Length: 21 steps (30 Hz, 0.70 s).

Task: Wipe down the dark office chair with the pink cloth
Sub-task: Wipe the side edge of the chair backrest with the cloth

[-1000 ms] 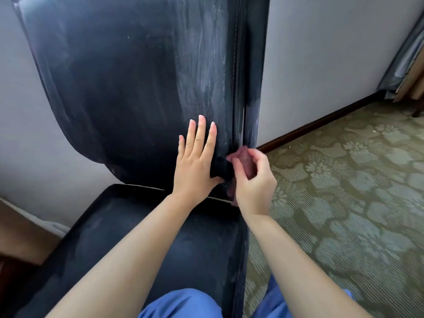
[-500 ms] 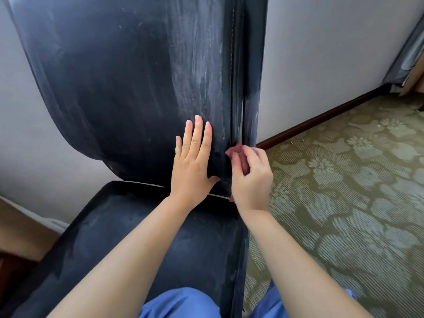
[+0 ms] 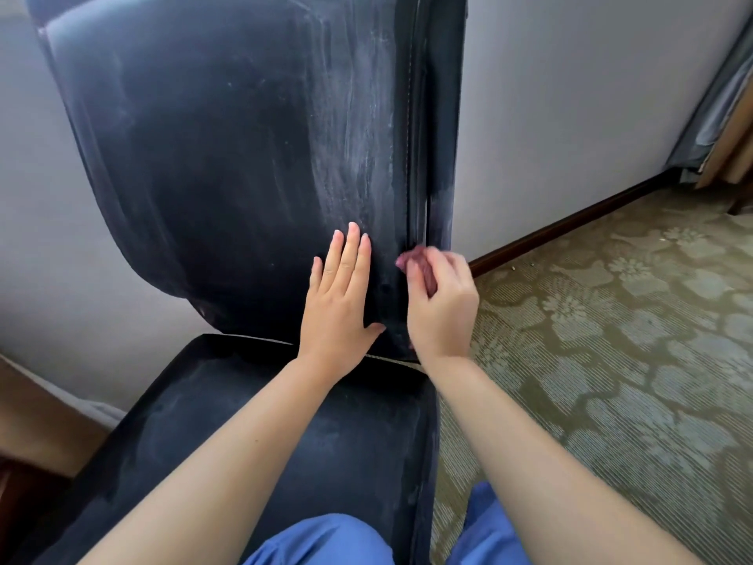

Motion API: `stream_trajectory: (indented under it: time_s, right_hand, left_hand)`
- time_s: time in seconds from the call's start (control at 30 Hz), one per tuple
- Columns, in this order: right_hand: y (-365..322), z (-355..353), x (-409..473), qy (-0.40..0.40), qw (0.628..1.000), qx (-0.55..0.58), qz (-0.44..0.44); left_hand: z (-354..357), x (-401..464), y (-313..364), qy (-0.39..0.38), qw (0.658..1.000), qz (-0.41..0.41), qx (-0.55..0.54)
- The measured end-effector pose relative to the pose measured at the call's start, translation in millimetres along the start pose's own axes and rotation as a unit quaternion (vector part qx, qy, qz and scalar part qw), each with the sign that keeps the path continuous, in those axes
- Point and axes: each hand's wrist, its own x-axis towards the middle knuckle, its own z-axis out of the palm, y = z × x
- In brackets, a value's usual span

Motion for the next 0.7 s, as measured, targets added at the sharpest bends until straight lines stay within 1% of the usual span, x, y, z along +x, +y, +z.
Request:
stream_trajectory:
  time_s: [0.1, 0.27, 0.33, 0.43, 0.53, 0.7]
  right_hand:
    - [-10.7, 1.0, 14.5, 0.009, 1.0, 0.001, 0.0]
    - [7.9, -3.4, -22.1, -0.03, 0.998, -0.04, 0.049]
    - [1.7, -1.5, -11.4, -0.017, 0.998, -0.04, 0.039]
    - [-22.8, -0.2, 20.5, 0.01, 1.0, -0.009, 0.007]
    - [-35.8, 2.3, 42.4, 0.027, 1.0, 0.007, 0.01]
    - [-16.7, -0.7, 8.7, -0.001, 0.999, -0.012, 0.036]
  left_hand:
    - [-5.2, 3.7, 1.1, 0.007, 1.0, -0.002, -0.002]
    - [-21.0, 13.9, 7.0, -0.022, 1.0, 0.003, -0.011]
    - [-25.1, 20.2, 8.0, -0.012, 1.0, 0.008, -0.016]
    - [-28.2, 27.3, 7.8, 0.002, 1.0, 0.01, -0.024]
    - [-28.9, 29.0, 7.3, 0.007, 1.0, 0.016, -0.025]
    - [-34.0, 30.3, 6.4, -0.012, 0.999, 0.028, -0.027]
